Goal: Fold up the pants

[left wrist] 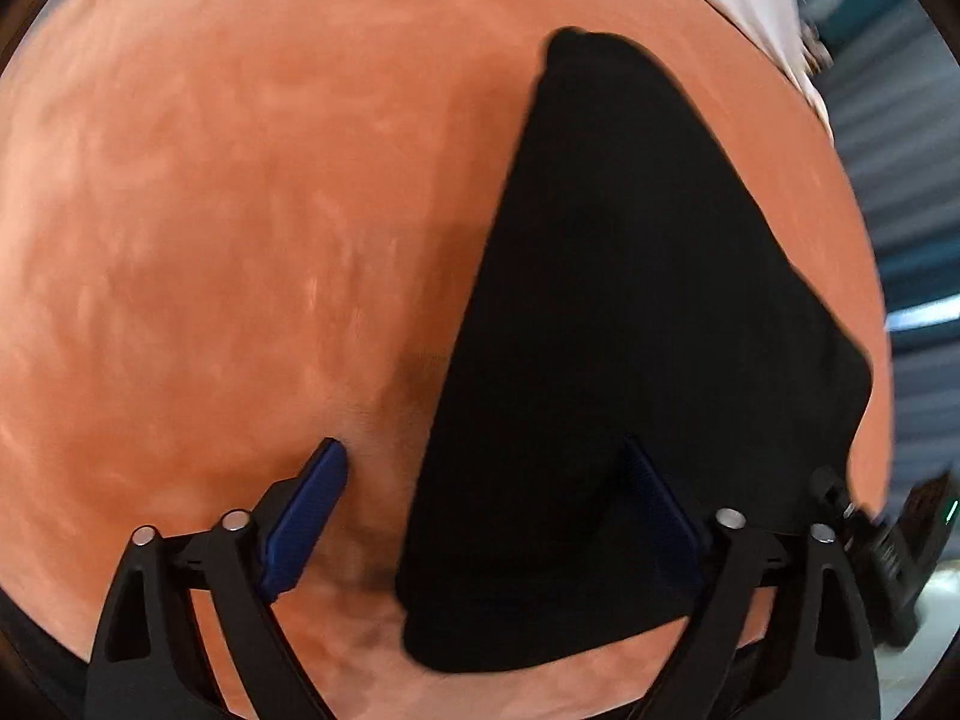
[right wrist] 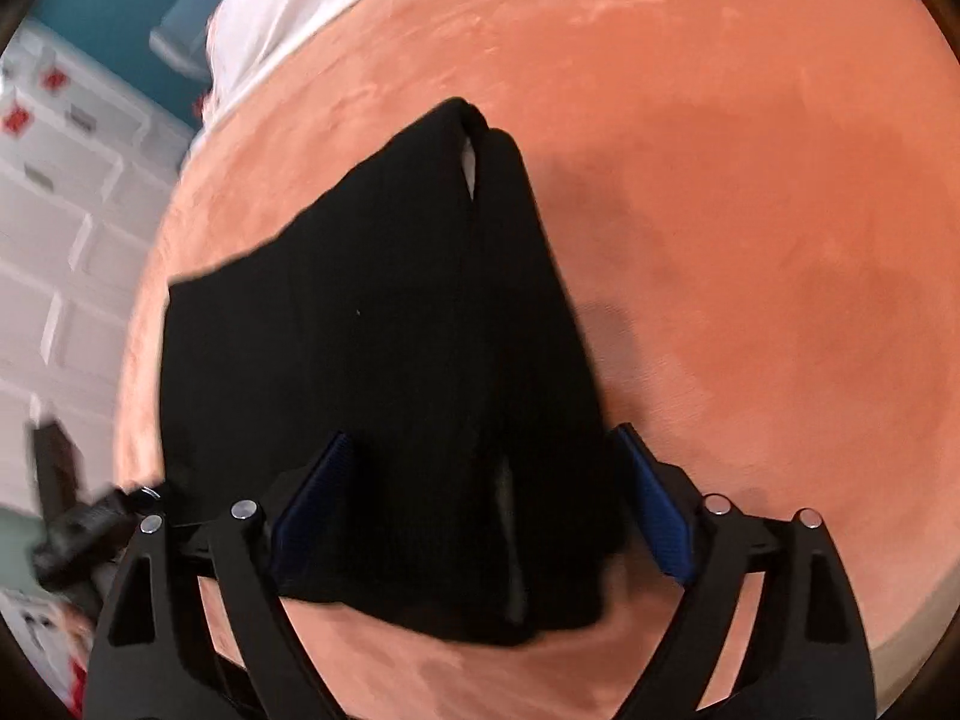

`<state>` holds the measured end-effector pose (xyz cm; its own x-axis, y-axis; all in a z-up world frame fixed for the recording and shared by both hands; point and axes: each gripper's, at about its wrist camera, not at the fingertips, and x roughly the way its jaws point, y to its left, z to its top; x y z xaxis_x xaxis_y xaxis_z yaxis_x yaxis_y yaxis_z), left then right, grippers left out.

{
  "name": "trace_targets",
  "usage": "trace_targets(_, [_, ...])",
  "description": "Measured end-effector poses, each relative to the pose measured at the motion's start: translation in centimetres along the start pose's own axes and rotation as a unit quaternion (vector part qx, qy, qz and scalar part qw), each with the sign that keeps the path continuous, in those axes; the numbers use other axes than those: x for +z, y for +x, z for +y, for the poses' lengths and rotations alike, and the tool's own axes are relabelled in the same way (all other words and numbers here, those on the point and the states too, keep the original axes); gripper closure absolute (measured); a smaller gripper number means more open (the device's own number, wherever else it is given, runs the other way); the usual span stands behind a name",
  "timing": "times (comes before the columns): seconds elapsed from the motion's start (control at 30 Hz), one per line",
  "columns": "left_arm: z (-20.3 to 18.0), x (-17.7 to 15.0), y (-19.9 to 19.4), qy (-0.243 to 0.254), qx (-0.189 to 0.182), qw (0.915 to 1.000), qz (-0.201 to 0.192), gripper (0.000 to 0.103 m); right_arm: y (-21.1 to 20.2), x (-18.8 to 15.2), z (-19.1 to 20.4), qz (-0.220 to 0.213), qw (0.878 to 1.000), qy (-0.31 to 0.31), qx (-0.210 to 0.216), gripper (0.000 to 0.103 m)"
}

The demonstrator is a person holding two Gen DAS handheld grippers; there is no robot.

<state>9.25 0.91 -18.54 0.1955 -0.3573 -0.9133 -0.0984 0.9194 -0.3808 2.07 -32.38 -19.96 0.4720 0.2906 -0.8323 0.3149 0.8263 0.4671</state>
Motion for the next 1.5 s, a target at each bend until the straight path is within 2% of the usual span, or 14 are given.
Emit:
trace_targets(0.07, [-0.2, 0.4, -0.2, 0.006, -0.011, 0.9999, 0.001, 0.026, 0.0, -0.1, 0.9, -0.001, 1.0, 0.003, 0.004, 0.049])
trace_targets(0.1, [-0.4, 0.6, -0.7, 0.011, -0.047, 0.9988, 0.001, 0.06, -0.2, 0.0, 1.3, -0.001, 1.0, 0.008, 0.012, 0.058])
trace_targets(0.3, [0.0, 1.3, -8.2, 0.034, -0.072, 0.9955, -0.052, 0.077, -3.9, 1.2, 7.4, -0.024, 0.997, -0.034, 0.063, 0.069])
trace_targets(0.47, [3.8, -0.4, -14.9, 0.064, -0.002, 0.9933, -0.097, 0.064, -4.3, -1.4, 12.1, -0.003, 0.993, -0.068, 0.093, 0.066])
trace_targets(0.63, [8.2, -3.6, -11.2, 0.07, 0.189, 0.9759, -0.084, 0.06, 2.6, -5.8, 8.9, 0.063, 0.997, -0.035, 0.009, 0.043])
trace_targets(0.77, [8.4, -4.6, -14.2, 0.047, 0.164, 0.9788, -0.113, 0.06, -3.5, -6.1, 9.6, -0.032, 0.999, -0.023, -0.014, 0.049])
trace_targets(0.83, [6.5, -4.2, -15.8, 0.063, 0.166, 0.973, -0.147, 0.057, -5.8, -5.8, 12.1, -0.068, 0.995, -0.07, -0.02, 0.059])
trace_targets(0.87, [5.4, -4.1, -16.2, 0.073, 0.162, 0.9712, -0.158, 0.056, -6.7, -5.3, 14.4, -0.079, 0.991, -0.103, -0.013, 0.075])
trace_targets(0.9, [4.1, -3.8, -16.1, 0.085, 0.156, 0.9707, -0.163, 0.048, -6.8, -4.8, 16.1, -0.078, 0.989, -0.124, -0.003, 0.088])
trace_targets(1.03, [1.6, -4.7, -13.2, 0.116, 0.172, 0.9678, -0.142, 0.044, -1.9, -3.5, 21.7, -0.051, 0.973, -0.222, -0.025, 0.095])
trace_targets(1.13, [1.3, -6.1, -10.7, 0.135, 0.197, 0.964, -0.116, 0.044, 6.0, -1.4, 17.7, 0.03, 0.978, -0.187, -0.082, 0.102])
trace_targets(1.27, [3.0, -7.6, -9.9, 0.134, 0.211, 0.963, -0.099, 0.044, 1.9, -0.5, 19.0, -0.005, 0.99, -0.137, -0.019, 0.098])
trace_targets(1.4, [4.6, -8.6, -10.4, 0.125, 0.205, 0.9652, -0.104, 0.039, 2.6, -2.2, 27.2, 0.034, 0.974, -0.221, 0.044, 0.098])
trace_targets(1.5, [4.5, -9.2, -11.2, 0.14, 0.229, 0.9564, -0.114, 0.039, 6.8, -3.1, 32.8, 0.073, 0.96, -0.264, 0.062, 0.098])
